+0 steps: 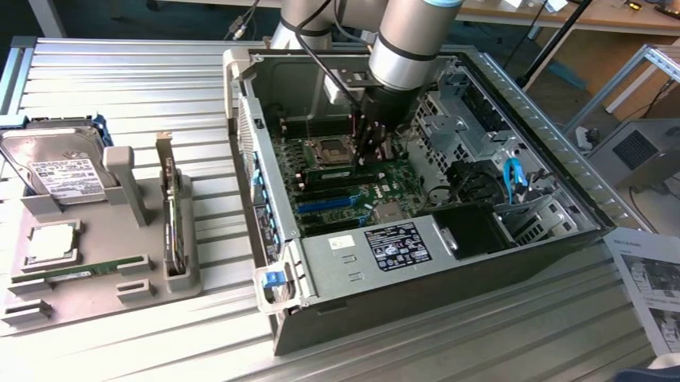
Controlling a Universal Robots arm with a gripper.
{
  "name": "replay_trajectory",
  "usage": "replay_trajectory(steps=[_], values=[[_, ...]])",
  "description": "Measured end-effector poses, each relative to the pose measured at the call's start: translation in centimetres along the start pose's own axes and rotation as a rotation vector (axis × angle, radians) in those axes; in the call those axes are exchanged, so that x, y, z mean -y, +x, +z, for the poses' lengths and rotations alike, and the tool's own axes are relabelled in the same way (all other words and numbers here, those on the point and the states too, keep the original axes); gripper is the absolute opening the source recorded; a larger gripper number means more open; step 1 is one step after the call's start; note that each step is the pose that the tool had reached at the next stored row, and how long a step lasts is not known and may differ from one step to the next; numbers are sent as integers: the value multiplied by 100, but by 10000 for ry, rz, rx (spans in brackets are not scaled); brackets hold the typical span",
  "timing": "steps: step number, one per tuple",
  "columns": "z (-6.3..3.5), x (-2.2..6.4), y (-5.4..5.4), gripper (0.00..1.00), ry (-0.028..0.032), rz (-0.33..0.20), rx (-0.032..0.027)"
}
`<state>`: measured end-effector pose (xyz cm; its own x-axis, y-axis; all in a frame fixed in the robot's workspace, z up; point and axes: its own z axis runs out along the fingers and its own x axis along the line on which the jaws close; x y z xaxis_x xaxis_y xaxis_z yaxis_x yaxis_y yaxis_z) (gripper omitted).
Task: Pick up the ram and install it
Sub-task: 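Insert the ram into the slot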
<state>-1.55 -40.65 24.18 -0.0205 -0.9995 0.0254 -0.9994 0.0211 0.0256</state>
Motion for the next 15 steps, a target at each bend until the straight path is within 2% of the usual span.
replay_trajectory(steps=[15], values=[[18, 1, -1, 12, 2, -77, 1]])
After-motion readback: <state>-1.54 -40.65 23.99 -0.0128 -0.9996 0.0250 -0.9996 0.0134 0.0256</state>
